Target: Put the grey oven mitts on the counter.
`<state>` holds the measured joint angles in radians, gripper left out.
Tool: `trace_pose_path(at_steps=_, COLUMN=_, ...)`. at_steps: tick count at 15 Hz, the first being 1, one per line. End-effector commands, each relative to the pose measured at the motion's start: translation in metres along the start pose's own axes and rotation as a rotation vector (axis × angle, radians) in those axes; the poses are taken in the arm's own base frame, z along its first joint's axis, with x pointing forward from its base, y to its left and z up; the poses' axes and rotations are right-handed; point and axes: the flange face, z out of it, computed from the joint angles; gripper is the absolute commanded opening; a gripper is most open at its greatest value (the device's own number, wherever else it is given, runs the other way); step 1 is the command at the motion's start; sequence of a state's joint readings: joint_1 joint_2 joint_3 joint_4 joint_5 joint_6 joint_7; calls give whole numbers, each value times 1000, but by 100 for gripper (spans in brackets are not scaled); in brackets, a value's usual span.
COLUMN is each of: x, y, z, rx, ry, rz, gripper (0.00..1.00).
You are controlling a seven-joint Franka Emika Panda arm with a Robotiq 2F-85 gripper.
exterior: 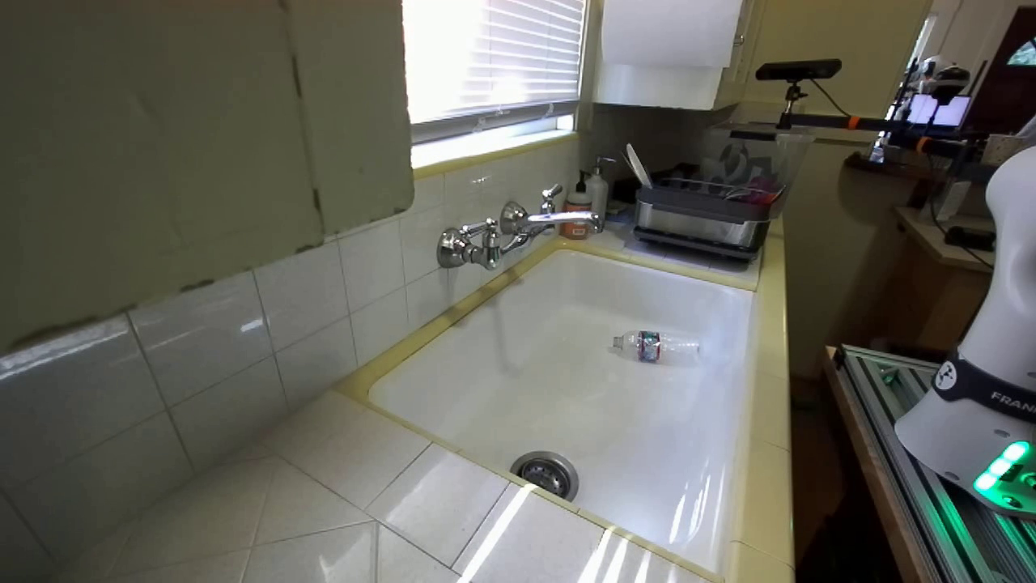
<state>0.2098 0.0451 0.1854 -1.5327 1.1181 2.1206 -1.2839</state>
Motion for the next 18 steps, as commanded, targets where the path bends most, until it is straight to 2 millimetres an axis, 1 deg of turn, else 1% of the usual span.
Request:
trace_pose_path(at_steps=1, x=7, y=-12, z=3, rx=25, ry=28, rz=-9, gripper=3)
trace_pose_path(at_steps=13, x=23, y=-25, z=-19, rx=-48, ry=40, rz=-50, gripper=3)
trace_pose_path(at_steps=18, x=23, y=-27, z=-25, rx=-79, ry=42, rz=-53, gripper=3)
